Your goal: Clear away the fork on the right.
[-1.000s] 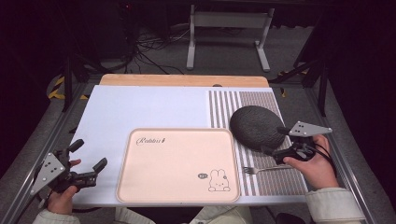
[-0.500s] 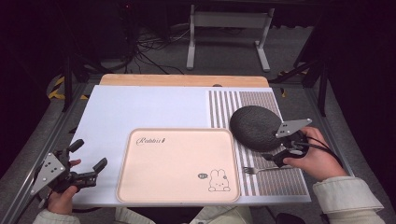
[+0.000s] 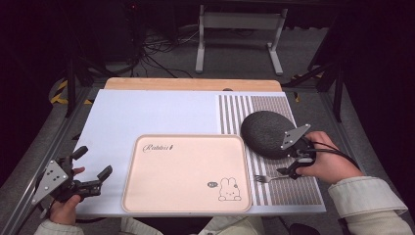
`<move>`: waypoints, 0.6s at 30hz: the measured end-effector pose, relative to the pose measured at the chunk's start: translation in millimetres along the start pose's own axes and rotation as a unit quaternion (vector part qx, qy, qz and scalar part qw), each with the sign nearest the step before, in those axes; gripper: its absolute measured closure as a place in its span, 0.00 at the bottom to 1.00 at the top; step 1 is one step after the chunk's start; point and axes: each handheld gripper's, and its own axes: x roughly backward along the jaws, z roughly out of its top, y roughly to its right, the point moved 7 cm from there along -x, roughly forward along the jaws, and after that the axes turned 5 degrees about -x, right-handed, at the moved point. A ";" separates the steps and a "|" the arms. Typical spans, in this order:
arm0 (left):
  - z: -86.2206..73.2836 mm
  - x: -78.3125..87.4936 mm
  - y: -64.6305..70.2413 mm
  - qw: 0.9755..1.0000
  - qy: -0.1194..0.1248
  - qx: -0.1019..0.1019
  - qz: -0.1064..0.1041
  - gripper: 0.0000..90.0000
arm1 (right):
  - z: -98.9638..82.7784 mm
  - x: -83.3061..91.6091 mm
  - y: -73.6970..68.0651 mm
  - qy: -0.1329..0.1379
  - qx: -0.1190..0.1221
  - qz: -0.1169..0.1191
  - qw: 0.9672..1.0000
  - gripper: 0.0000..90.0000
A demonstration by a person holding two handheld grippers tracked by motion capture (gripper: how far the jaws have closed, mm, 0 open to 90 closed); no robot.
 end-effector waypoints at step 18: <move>-0.3 -0.3 0.1 1.000 0.000 0.000 0.000 0.02 | -13.0 -20.2 -11.8 -0.078 0.089 0.043 0.992 0.22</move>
